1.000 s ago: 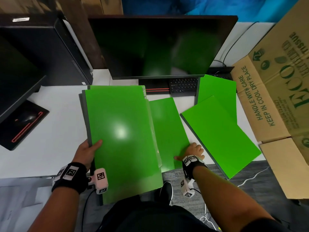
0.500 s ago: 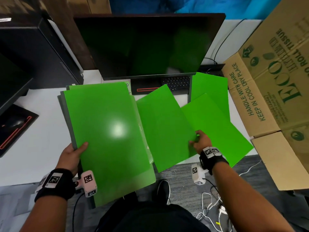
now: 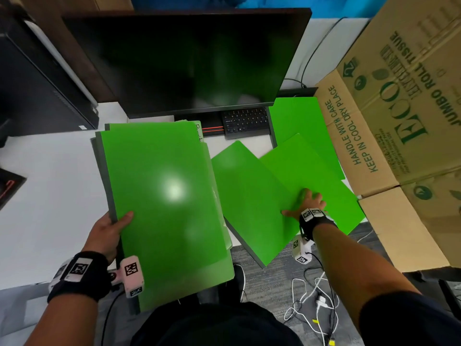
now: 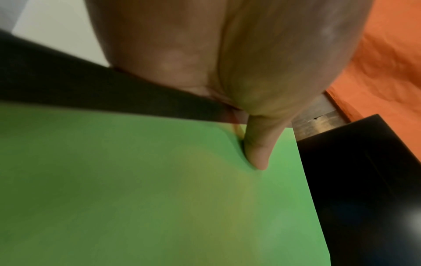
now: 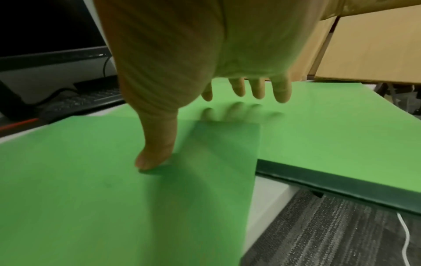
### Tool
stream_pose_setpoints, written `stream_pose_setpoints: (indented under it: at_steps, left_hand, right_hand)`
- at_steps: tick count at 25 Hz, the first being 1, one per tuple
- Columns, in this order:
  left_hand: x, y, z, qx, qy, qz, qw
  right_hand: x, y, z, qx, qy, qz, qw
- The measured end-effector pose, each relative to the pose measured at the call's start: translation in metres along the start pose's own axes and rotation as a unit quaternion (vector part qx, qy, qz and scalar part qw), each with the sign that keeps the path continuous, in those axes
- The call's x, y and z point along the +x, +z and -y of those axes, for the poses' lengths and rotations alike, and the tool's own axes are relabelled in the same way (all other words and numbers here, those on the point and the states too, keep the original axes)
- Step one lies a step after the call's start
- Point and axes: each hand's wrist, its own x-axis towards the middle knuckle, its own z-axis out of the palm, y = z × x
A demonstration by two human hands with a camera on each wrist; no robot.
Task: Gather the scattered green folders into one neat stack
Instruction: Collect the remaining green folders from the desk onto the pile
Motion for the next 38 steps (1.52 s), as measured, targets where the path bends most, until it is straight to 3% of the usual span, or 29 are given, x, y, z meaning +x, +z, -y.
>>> stream_pose_setpoints:
  at_steps: [2,5,8,11,14,18,22,25,28,32,38]
  left_hand:
    - [-0.005,0.006,-0.005,0.007,0.010,0.010,1.000]
    - [-0.007,-0.005,-0.012,-0.013,0.021,-0.014,1.000]
    - [-0.010,-0.016,-0.012,-0.015,0.023,-0.032,0.999]
    - [-0.014,-0.022,-0.012,-0.018,0.024,-0.034,0.999]
    - [-0.019,-0.019,-0.017,-0.013,0.027,-0.027,0.999]
    - [-0.025,-0.020,-0.023,0.019,0.036,-0.041,0.998]
    - [-0.035,-0.014,-0.034,0.087,0.049,-0.063,0.993]
    - [-0.035,-0.013,-0.035,0.082,0.064,-0.082,0.991]
    - [-0.032,-0.017,-0.032,0.066,0.037,-0.090,0.993]
    - [-0.023,-0.031,-0.026,0.045,0.019,-0.066,0.997]
    - [-0.012,-0.038,-0.020,0.010,0.028,-0.051,0.998]
  right_hand:
    - [-0.005,0.000,0.002,-0.020,-0.023,0.024,0.999]
    - [-0.026,-0.002,0.041,-0.056,-0.072,-0.017,0.996]
    - [-0.064,0.023,0.075,-0.081,-0.167,-0.037,0.982]
    - [-0.079,0.037,0.077,-0.081,-0.215,-0.046,0.972]
    - [-0.054,0.018,0.055,-0.057,-0.150,-0.053,0.986]
    - [-0.007,-0.014,0.043,-0.037,-0.046,0.008,0.998]
    - [0.006,-0.011,0.048,-0.011,0.012,0.058,0.998]
    - [-0.007,0.000,0.060,-0.016,0.013,0.040,0.999]
    - [-0.030,0.009,0.078,-0.011,-0.026,0.027,0.999]
    - [-0.062,0.042,0.104,-0.083,-0.060,0.017,0.995]
    - [-0.071,0.041,0.121,-0.047,-0.062,-0.034,0.996]
